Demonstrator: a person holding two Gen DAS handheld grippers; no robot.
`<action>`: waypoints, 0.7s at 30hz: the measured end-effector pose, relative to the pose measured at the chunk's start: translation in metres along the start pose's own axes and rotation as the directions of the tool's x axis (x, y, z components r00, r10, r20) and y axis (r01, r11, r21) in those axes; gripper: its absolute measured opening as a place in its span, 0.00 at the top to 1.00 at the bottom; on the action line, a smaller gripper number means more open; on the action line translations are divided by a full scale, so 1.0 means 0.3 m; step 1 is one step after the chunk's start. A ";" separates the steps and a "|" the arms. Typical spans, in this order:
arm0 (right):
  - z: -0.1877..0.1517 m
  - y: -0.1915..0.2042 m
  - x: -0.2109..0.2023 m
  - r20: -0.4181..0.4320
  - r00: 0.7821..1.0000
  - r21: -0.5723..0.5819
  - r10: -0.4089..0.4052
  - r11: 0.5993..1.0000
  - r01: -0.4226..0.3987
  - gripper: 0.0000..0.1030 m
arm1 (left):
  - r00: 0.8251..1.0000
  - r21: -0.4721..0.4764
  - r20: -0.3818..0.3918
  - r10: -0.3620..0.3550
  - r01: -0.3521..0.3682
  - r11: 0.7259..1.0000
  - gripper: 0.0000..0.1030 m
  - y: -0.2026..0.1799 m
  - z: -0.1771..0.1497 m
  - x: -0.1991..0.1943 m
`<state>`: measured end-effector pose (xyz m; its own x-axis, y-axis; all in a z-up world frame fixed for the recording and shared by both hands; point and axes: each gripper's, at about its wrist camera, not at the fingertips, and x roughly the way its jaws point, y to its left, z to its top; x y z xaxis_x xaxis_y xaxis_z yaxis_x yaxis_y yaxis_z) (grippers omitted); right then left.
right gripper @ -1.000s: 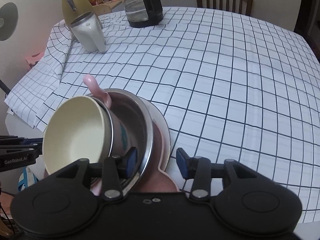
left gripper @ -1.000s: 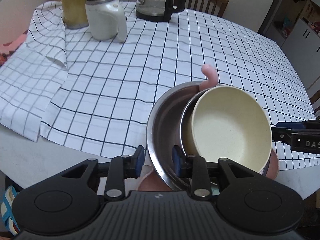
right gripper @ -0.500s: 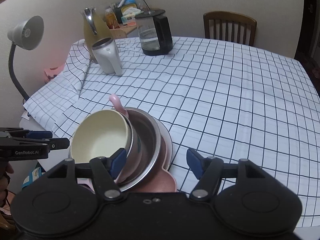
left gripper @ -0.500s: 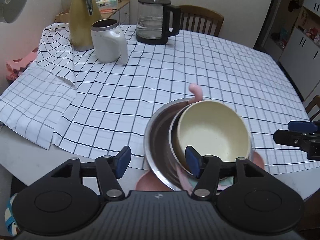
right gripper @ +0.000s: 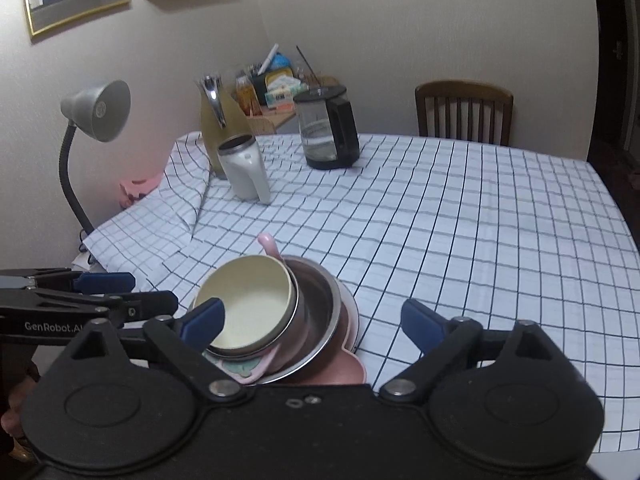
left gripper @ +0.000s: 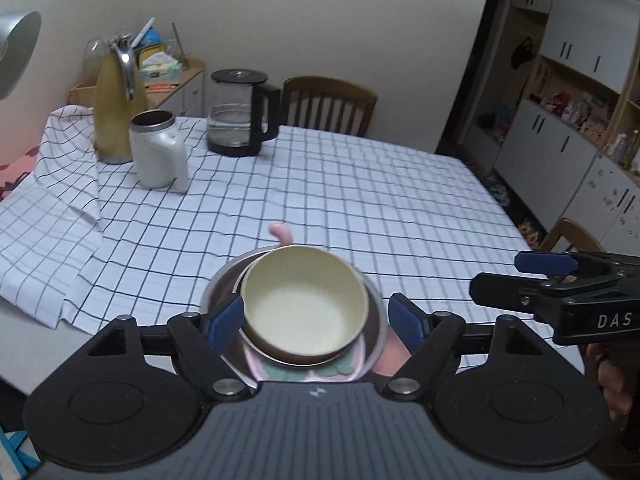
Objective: Organize plates and bowls
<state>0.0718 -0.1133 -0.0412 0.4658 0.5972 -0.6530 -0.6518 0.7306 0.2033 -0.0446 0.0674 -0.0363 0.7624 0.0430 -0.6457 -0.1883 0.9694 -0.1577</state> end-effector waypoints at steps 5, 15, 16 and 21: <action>-0.023 0.011 -0.058 0.051 0.999 0.002 -0.015 1.000 0.015 0.00 | 0.999 0.029 0.035 0.001 -0.002 1.000 0.00 -0.038 -0.032 -0.034; -0.073 0.019 -0.119 0.065 0.997 0.049 -0.034 0.998 0.031 0.00 | 0.998 -0.013 0.033 0.051 -0.051 0.999 0.00 -0.038 -0.075 -0.087; -0.076 0.021 -0.125 0.070 0.997 0.051 -0.034 0.998 0.030 0.00 | 0.998 -0.017 0.034 0.053 -0.053 0.998 0.00 -0.038 -0.078 -0.095; -0.088 0.028 -0.155 0.084 0.996 0.044 -0.037 0.998 0.033 0.00 | 0.998 -0.030 0.024 0.058 -0.057 0.998 0.00 -0.058 -0.093 -0.123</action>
<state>0.0287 -0.1436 -0.0284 0.5382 0.5954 -0.5965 -0.6087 0.7641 0.2135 -0.0866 0.0423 -0.0306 0.7647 0.1045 -0.6358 -0.2497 0.9577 -0.1429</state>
